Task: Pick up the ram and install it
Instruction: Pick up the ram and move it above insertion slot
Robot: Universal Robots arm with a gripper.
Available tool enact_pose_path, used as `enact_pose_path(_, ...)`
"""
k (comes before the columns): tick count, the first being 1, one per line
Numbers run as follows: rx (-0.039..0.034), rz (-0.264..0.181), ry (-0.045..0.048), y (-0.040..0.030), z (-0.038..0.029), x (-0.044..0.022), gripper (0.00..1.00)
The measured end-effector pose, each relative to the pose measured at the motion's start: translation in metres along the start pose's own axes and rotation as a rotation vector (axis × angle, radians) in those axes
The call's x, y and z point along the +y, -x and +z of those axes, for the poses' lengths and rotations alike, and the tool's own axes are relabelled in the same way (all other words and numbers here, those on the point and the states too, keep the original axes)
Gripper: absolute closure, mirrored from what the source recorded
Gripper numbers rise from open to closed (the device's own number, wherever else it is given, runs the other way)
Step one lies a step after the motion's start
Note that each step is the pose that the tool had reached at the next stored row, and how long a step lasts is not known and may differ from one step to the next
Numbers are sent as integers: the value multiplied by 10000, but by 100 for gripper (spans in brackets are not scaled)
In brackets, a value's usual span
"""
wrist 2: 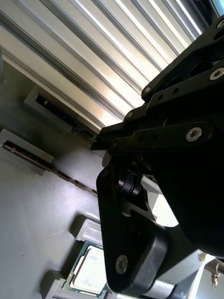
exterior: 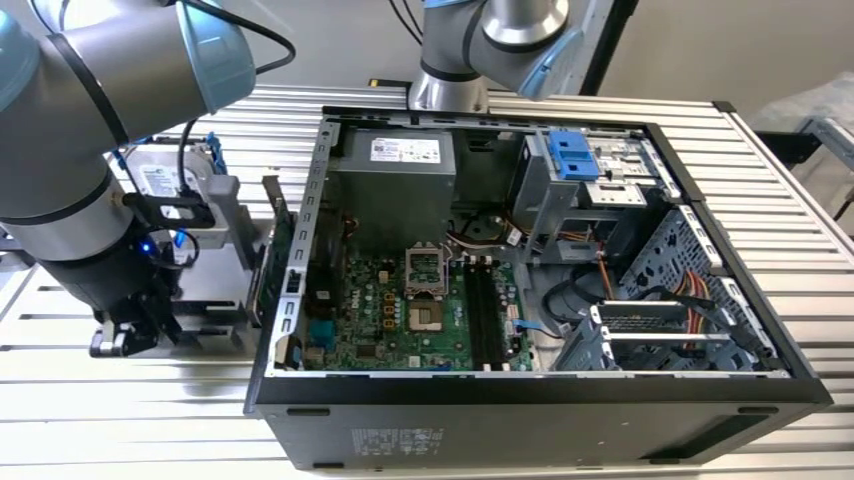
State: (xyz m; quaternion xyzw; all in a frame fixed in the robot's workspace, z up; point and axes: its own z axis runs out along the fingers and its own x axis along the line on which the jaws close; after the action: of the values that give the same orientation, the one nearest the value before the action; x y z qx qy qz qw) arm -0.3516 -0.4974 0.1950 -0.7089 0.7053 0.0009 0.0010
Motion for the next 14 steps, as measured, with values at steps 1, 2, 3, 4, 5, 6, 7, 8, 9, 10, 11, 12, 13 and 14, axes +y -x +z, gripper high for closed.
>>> enact_pose_path(1,-25,0,-1,0,1,0,0)
enact_pose_path(2,-30,0,-2,0,1,0,0)
enact_pose_path(3,-31,0,-2,0,1,-1,0)
enact_pose_path(4,-33,-1,-2,0,1,-1,0)
enact_pose_path(5,-33,-1,-2,0,1,-1,0)
enact_pose_path(6,-33,-1,-2,0,1,-1,0)
enact_pose_path(7,-33,-1,-1,0,1,0,0)
enact_pose_path(8,-34,-1,-2,0,1,-1,0)
enact_pose_path(9,-35,-1,-2,0,1,-1,0)
enact_pose_path(10,-36,0,-2,0,1,-1,100)
enact_pose_path(11,-35,-1,-2,0,1,0,100)
enact_pose_path(12,-36,-1,-2,0,1,-1,100)
enact_pose_path(13,-36,-1,-2,0,1,0,100)
enact_pose_path(14,-36,-1,-1,0,1,-1,100)
